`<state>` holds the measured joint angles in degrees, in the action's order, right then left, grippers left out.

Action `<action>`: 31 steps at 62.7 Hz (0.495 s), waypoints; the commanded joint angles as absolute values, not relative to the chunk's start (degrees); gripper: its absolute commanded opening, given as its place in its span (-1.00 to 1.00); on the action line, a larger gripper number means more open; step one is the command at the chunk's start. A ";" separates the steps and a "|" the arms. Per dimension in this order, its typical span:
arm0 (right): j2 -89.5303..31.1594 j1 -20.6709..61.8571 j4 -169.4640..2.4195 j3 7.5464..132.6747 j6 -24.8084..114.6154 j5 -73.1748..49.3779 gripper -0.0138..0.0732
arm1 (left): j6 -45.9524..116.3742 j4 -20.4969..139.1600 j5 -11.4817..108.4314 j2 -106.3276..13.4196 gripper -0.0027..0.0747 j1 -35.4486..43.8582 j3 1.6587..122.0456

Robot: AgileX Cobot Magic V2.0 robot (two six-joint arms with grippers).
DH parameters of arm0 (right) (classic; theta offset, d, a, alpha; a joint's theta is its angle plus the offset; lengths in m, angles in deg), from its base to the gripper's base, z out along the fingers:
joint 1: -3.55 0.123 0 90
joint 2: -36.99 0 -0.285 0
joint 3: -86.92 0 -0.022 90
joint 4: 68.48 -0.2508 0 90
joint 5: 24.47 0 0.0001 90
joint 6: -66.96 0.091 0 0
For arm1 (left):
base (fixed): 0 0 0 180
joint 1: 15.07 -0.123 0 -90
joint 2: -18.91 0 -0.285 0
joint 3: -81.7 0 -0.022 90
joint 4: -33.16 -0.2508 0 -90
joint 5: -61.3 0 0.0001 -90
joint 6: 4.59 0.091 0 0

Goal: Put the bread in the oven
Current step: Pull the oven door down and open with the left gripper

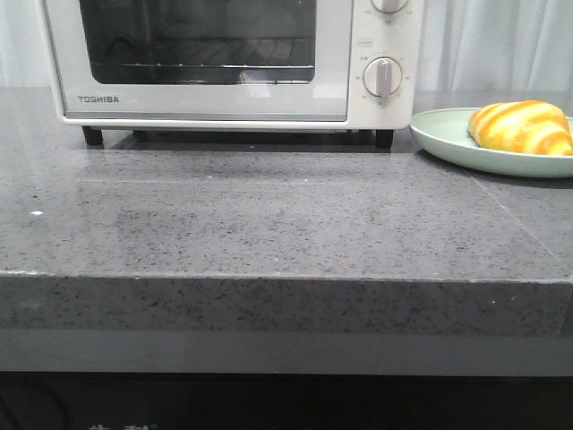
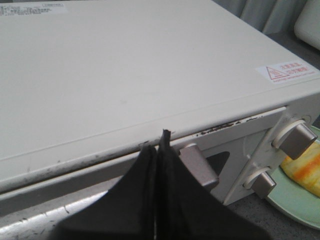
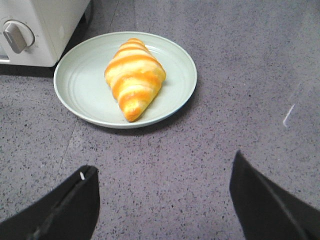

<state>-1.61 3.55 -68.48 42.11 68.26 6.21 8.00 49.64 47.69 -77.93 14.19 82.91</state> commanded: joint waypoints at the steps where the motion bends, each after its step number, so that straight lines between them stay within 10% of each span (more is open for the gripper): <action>1: -2.13 3.32 -67.73 43.71 67.92 1.21 0.60 | 7.91 49.18 49.93 -75.89 -0.98 14.58 85.26; 31: -2.13 3.32 -67.73 43.71 67.92 1.25 0.60 | 7.91 46.73 39.01 -75.66 -0.98 14.58 85.26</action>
